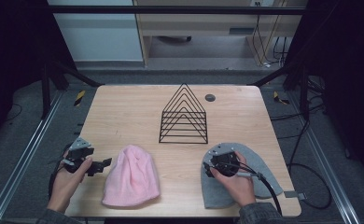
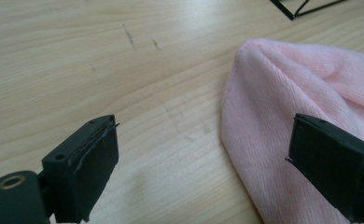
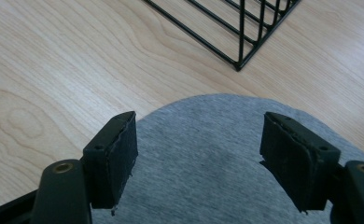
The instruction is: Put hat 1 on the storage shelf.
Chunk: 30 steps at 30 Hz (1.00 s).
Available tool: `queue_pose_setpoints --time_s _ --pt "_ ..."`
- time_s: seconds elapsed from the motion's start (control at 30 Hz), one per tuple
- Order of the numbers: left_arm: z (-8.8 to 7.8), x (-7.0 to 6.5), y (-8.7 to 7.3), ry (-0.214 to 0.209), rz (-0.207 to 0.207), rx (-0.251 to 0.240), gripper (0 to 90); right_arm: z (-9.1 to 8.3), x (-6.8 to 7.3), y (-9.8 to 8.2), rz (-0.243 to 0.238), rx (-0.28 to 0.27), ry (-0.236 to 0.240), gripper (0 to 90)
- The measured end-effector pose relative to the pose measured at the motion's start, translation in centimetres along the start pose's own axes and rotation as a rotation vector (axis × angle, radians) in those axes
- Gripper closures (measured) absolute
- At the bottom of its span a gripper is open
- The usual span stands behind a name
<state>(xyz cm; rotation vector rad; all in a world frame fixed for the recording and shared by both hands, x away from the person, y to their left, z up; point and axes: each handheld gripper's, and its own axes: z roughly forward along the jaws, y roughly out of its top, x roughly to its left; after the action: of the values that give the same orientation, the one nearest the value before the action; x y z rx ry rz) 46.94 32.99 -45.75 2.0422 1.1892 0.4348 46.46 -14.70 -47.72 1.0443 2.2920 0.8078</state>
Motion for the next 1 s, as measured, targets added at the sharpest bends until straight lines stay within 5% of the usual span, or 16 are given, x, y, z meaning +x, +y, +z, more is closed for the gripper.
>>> queue_pose_setpoints --time_s 0.3,0.5,0.57,0.63,0.8,0.87,0.93,1.0 --pt "-0.5 -2.3 0.4 -0.089 0.047 0.006 8.6 -0.6 -0.9 -0.3 0.023 -0.008 -0.006 30.2" --pt "-0.1 -3.3 1.5 -0.059 0.134 0.038 9.6 -0.7 -1.2 -0.7 0.05 -0.002 -0.033 28.7" --pt "0.3 -3.7 3.3 -0.031 0.213 0.083 10.8 -0.8 -1.5 -0.7 0.089 -0.004 -0.037 23.3" --pt "0.8 -3.8 4.8 -0.027 0.242 0.133 11.0 -0.8 -1.6 -0.8 0.102 0.014 -0.049 20.0" --pt "2.4 -2.9 8.1 -0.059 0.246 0.202 11.9 -0.9 -1.8 -1.0 0.109 0.038 -0.038 18.1" --pt "2.9 -2.6 8.5 -0.069 0.245 0.211 11.9 -0.9 -1.8 -1.0 0.108 0.034 -0.035 19.1" --pt "3.6 -2.0 8.9 -0.102 0.2 0.219 12.0 -1.1 -1.9 -0.9 0.111 0.025 -0.033 22.7" --pt "4.1 -1.8 8.9 -0.09 0.201 0.234 15.7 -1.3 -2.0 -1.0 0.117 0.016 -0.032 29.1"
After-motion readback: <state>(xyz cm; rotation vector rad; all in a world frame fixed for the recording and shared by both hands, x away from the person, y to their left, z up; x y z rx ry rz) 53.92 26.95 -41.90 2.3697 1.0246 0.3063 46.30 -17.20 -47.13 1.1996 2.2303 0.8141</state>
